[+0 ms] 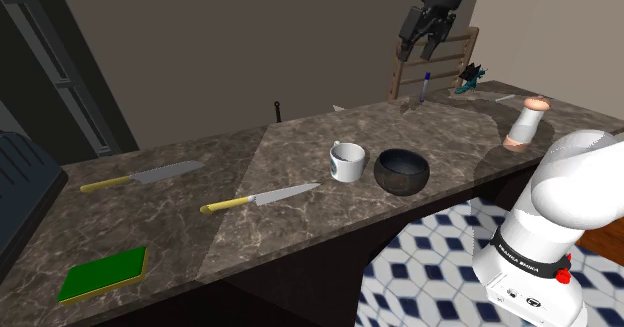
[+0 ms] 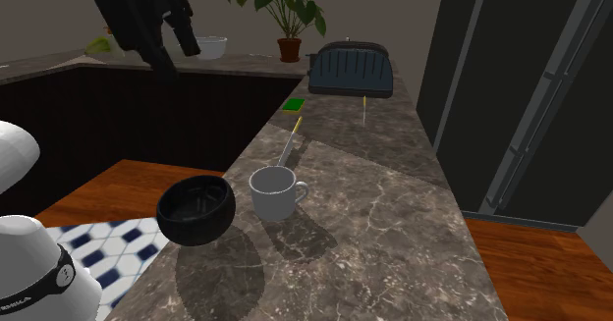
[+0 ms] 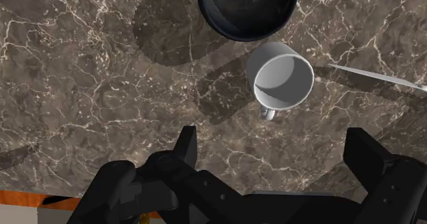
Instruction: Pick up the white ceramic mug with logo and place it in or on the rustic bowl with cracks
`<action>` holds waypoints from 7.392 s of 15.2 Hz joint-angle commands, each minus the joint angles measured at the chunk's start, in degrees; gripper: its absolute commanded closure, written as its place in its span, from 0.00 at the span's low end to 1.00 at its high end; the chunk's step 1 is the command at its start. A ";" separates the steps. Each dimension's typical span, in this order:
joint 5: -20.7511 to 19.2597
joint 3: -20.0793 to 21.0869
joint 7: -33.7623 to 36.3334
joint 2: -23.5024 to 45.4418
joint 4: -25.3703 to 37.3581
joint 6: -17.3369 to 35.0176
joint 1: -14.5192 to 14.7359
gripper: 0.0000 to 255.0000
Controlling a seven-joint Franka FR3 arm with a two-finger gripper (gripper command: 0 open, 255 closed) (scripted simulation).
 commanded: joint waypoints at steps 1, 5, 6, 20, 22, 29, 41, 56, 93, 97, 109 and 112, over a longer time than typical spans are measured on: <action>0.00 0.00 0.00 0.00 0.00 0.00 0.00 0.00; 0.24 1.73 1.18 2.45 -5.39 6.94 0.09 0.00; 0.30 2.17 1.48 3.26 -6.59 8.72 0.13 0.00; 0.18 8.06 6.61 23.33 -16.13 34.97 0.33 0.00; -0.30 8.86 7.65 27.43 -16.30 38.72 0.19 0.00; -0.48 9.30 7.94 32.15 -17.68 44.74 0.15 0.00; -0.53 9.38 7.99 33.32 -17.95 46.18 0.14 1.00; -0.49 9.09 8.03 28.59 -15.35 38.87 0.16 1.00; -2.98 2.29 2.32 -6.52 -20.35 8.43 -1.87 1.00; -2.90 2.33 2.20 -6.52 -23.43 11.50 -1.85 1.00; -2.67 2.41 1.87 -5.32 -30.37 19.63 -1.76 1.00; -2.67 2.41 1.87 -5.32 -30.37 19.63 -1.76 1.00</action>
